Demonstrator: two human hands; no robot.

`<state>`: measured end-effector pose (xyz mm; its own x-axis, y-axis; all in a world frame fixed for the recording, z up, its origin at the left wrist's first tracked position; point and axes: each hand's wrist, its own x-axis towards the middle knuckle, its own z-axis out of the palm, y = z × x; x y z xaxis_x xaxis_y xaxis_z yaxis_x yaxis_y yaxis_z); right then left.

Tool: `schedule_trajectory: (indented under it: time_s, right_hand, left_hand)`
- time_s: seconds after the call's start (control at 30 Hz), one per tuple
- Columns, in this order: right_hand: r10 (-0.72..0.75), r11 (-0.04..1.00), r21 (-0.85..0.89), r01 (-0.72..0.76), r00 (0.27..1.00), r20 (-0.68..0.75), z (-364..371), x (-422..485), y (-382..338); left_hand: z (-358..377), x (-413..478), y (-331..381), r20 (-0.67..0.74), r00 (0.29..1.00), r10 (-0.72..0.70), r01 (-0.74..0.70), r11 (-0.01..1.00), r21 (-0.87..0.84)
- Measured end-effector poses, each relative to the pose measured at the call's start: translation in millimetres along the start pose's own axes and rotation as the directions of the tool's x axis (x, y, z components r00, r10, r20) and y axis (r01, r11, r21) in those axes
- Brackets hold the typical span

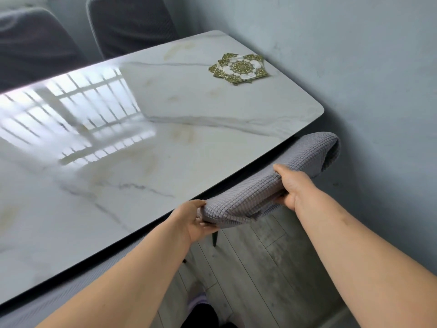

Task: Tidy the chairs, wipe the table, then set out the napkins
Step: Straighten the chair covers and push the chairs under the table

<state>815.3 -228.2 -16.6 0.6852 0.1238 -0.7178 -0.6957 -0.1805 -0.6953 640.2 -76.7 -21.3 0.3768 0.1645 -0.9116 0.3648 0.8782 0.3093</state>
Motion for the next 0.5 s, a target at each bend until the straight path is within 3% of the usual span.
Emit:
schedule_trajectory:
  time_s: [0.07,0.17,0.3,0.5]
  right_hand:
    - [-0.063,0.994,-0.097,0.054,0.994,-0.087,9.8,-11.5,1.4]
    - [-0.26,0.904,-0.399,0.156,0.94,-0.222,20.6,-34.2,7.0]
    - [-0.547,0.627,-0.681,0.377,0.836,-0.041,45.9,-81.2,19.6]
    - [-0.615,0.418,-0.762,0.495,0.771,0.164,91.8,-135.7,44.4]
  left_hand:
    - [-7.5,-9.7,4.2,0.007,1.0,0.013,-0.014,0.998,0.058]
    - [-19.8,-25.2,10.9,0.0,0.998,0.065,-0.064,0.989,0.132]
    - [-47.9,-53.3,20.3,-0.016,0.99,0.142,-0.137,0.976,0.169]
    - [-105.9,-88.5,37.4,-0.013,0.975,0.223,-0.219,0.964,0.149]
